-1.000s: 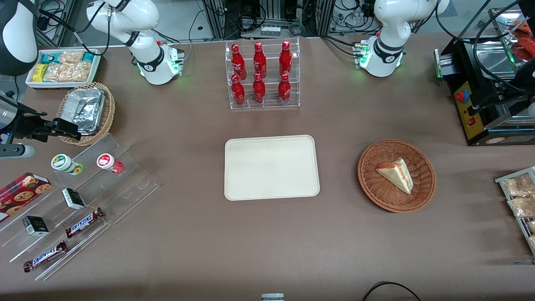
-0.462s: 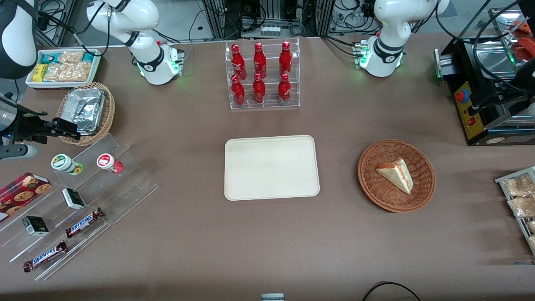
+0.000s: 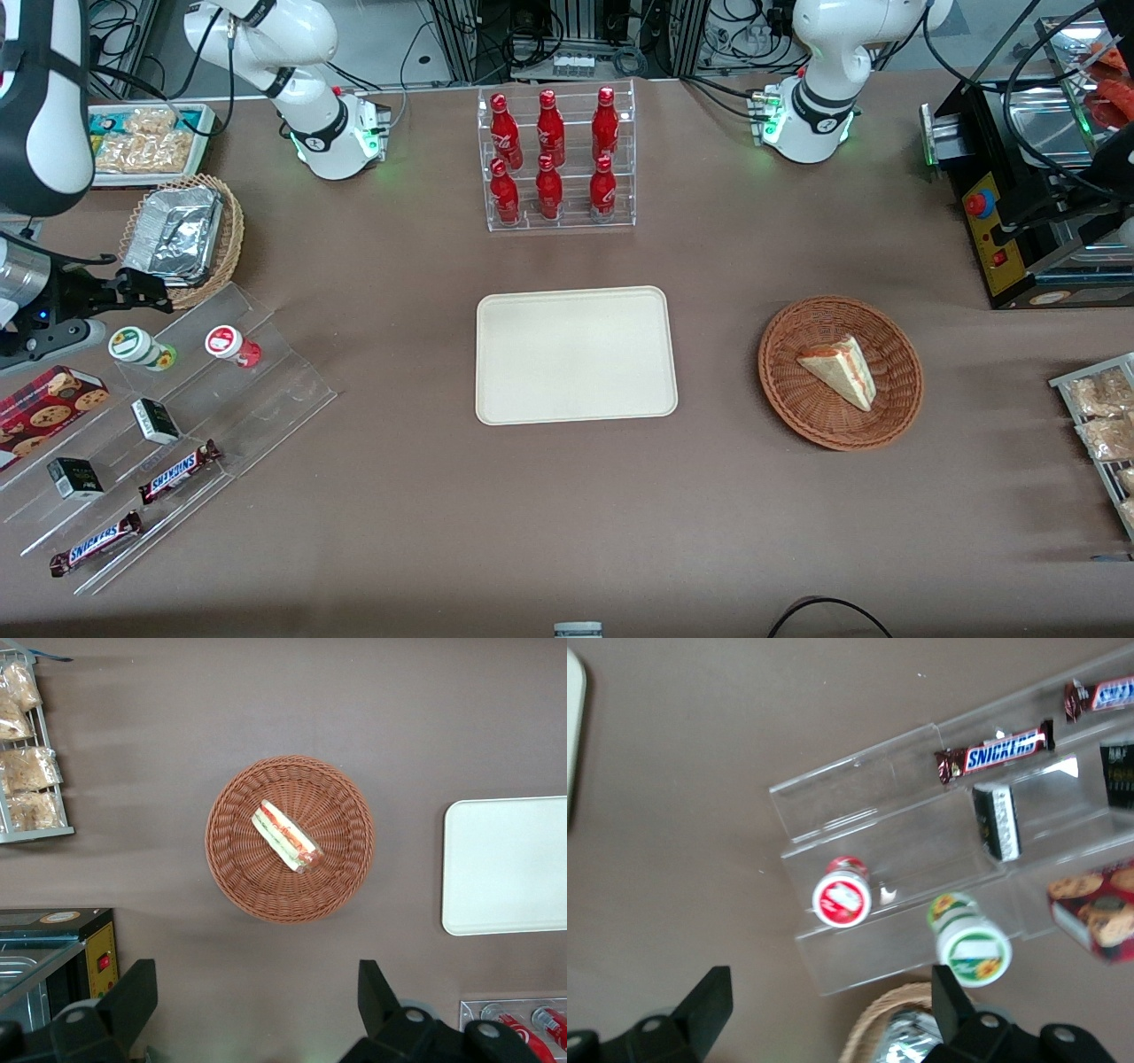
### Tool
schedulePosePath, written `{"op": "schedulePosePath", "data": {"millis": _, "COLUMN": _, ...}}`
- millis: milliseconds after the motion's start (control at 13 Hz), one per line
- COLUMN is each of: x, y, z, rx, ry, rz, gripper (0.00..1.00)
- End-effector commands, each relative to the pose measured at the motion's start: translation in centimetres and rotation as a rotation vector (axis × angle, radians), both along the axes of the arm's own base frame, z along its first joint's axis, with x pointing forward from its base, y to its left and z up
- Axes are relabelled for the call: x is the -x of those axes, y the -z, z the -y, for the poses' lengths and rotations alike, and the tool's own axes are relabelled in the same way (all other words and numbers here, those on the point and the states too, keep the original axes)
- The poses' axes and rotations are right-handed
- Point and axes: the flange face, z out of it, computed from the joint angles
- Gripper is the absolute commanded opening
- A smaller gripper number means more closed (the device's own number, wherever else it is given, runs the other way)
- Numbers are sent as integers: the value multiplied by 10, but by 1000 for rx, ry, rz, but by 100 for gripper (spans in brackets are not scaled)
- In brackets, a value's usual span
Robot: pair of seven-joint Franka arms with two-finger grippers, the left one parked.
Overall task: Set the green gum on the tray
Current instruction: 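Move the right gripper over the green sunflower-labelled gum jar on the rack, then lower the right gripper around the green gum jar and close it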
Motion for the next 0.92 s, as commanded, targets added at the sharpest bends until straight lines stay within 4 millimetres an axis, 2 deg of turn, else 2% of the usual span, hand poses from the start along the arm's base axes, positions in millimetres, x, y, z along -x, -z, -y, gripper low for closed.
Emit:
{"op": "schedulePosePath", "data": {"millis": 0, "x": -6, "y": 16, "z": 21, "rx": -12, "ry": -181, "rz": 23, "gripper": 100}}
{"op": "schedulePosePath", "data": {"millis": 308, "x": -9, "y": 40, "z": 57, "rx": -23, "ry": -325, "rz": 25, "gripper": 100}}
{"op": "schedulePosePath", "data": {"millis": 846, "x": 5, "y": 63, "z": 86, "rx": -19, "ry": -382, "rz": 48, "gripper": 100}}
